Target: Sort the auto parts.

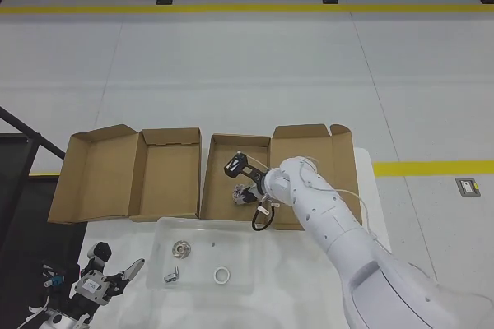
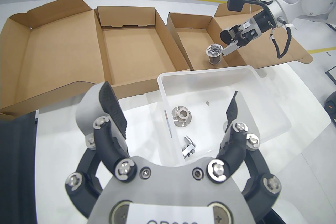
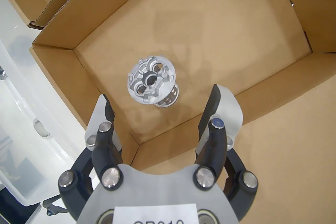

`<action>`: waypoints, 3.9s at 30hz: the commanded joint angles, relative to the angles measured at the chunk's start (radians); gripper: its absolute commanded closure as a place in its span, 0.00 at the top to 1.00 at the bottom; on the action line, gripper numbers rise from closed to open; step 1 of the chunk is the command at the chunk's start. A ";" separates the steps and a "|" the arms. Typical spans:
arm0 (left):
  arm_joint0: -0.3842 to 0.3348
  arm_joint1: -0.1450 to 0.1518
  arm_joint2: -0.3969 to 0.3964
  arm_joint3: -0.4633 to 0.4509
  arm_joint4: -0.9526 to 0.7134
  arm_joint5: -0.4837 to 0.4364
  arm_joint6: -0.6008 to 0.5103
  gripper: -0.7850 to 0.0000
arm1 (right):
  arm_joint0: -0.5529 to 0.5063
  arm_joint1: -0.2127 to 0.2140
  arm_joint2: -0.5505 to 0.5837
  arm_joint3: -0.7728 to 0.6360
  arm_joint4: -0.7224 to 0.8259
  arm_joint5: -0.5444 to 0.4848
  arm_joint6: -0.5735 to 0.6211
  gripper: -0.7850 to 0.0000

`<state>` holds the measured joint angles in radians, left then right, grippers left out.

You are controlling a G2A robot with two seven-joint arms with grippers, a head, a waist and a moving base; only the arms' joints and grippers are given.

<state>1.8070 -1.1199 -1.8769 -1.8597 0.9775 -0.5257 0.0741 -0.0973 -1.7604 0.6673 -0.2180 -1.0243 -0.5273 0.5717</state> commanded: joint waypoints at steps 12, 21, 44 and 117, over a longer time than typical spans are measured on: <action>0.000 0.000 0.000 0.000 0.000 0.000 0.000 1.00 | 0.012 -0.001 0.005 0.003 -0.011 -0.031 -0.056 0.87; 0.000 0.000 0.000 0.000 0.000 0.000 0.000 1.00 | -0.012 0.007 -0.025 -0.097 -0.107 -0.090 -0.192 0.89; 0.000 0.000 0.000 0.000 0.000 0.000 0.000 1.00 | -0.389 0.221 0.029 -0.959 -0.530 -0.378 -0.193 1.00; -0.016 -0.006 0.057 -0.001 0.079 0.072 0.000 1.00 | -0.288 -0.069 -0.224 -0.414 -0.134 -0.195 0.440 0.34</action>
<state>1.7908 -1.1258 -1.8197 -1.8606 1.0567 -0.4535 0.0739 -0.3877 -1.8234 0.4464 -0.6422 -1.1593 -0.7245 1.0123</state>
